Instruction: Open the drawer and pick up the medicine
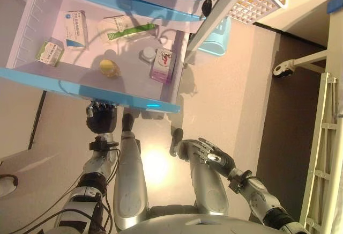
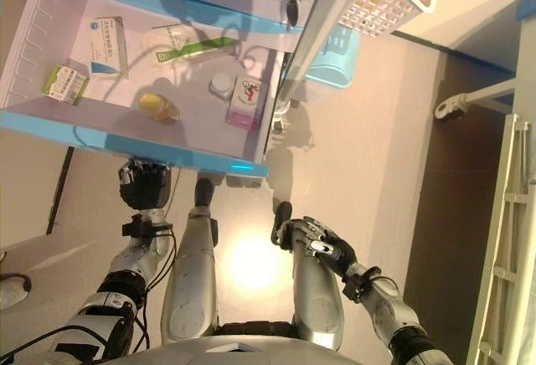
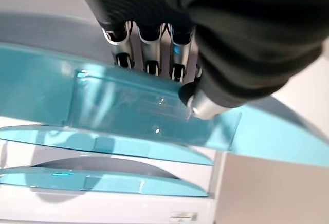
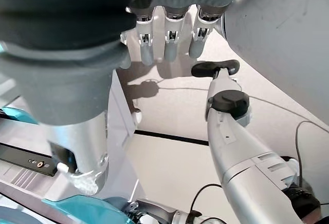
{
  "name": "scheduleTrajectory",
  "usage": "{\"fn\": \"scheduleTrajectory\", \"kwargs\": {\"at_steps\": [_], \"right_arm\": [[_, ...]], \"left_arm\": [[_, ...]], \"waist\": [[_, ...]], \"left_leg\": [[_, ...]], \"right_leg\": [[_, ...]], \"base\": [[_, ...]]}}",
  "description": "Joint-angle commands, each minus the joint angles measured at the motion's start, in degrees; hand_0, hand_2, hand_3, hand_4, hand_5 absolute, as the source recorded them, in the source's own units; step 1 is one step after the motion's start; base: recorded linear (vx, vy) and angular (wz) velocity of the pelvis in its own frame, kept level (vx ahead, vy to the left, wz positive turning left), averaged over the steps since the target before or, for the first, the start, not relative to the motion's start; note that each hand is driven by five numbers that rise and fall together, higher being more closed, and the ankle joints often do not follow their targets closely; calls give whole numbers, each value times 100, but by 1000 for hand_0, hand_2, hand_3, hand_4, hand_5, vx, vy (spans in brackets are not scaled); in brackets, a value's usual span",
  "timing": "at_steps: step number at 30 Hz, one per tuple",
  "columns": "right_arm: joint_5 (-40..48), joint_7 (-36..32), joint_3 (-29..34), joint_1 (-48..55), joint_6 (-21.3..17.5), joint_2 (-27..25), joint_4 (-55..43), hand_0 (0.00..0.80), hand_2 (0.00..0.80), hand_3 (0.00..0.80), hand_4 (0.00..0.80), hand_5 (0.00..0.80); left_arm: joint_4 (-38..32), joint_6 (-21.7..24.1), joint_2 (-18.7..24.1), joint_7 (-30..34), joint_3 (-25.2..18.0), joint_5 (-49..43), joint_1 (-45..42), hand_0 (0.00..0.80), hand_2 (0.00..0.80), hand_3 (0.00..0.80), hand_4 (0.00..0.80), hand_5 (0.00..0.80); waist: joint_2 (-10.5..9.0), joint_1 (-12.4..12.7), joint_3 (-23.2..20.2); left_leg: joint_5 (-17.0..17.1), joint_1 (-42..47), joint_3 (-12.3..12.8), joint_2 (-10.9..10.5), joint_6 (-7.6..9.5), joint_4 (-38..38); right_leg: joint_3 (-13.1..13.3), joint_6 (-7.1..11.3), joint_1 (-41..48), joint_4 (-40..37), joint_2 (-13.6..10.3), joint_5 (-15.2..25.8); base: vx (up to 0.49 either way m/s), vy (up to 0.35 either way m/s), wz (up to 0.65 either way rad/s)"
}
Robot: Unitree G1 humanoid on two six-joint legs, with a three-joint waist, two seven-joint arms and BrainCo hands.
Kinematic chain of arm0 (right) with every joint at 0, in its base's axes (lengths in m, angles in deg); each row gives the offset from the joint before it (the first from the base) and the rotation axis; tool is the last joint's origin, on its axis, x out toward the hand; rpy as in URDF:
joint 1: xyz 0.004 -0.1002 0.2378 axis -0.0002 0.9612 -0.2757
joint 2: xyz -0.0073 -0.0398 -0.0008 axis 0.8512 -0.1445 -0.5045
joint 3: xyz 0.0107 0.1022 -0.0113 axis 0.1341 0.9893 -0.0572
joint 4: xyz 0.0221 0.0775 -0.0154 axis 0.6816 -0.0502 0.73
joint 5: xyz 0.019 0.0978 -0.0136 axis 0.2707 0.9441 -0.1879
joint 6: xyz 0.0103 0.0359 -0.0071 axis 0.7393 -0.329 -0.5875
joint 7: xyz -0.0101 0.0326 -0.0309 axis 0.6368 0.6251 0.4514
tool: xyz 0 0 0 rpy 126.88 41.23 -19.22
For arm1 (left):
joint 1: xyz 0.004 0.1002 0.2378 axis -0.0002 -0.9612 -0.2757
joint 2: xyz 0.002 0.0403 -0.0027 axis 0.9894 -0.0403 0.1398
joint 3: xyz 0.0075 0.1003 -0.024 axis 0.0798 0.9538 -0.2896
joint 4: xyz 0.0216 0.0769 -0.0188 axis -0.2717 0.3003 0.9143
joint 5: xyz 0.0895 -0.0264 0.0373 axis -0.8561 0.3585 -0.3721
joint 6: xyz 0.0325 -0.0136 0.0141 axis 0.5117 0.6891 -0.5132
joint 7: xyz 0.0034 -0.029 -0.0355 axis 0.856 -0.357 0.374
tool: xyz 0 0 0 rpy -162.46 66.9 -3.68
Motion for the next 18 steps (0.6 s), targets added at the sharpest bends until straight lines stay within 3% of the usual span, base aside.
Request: {"fn": "scheduleTrajectory", "kwargs": {"at_steps": [1,6,7,8,18], "right_arm": [[-126,-179,-255,672,-5,348,-144,0,0,0,0,0],[-167,-278,-240,693,-72,413,19,0,0,0,0,0],[-183,-293,-237,692,-78,421,40,0,0,0,0,0],[-200,-313,-230,681,-88,430,69,0,0,0,0,0],[-249,-439,-208,677,-140,427,204,0,0,0,0,0]], "left_arm": [[1445,50,-114,-1032,-116,94,-887,800,800,800,800,800],[1871,-35,10,-1772,-261,-112,-796,800,800,800,800,800],[1957,-85,35,-1914,-309,-141,-769,493,493,493,493,493],[2036,-95,60,-1996,-337,-163,-741,0,0,0,0,0],[2194,-104,156,-2245,-483,-292,-570,0,0,0,0,0]], "waist": [[-329,47,-116],[-373,66,-116],[-382,63,-116],[-390,60,-116],[-411,32,-118]], "left_leg": [[-579,-108,250,-301,549,590],[-637,-205,198,-320,559,751],[-642,-204,195,-324,555,760],[-644,-210,194,-325,554,770],[-671,-248,220,-312,536,872]], "right_leg": [[-26,45,-54,-246,141,555],[-62,31,-124,-79,125,508],[-61,33,-123,-78,128,508],[-64,33,-127,-76,127,509],[-74,57,-203,14,75,525]], "base": [[8,-24,16],[8,-9,12],[0,0,0],[0,0,0],[1,6,1]]}}
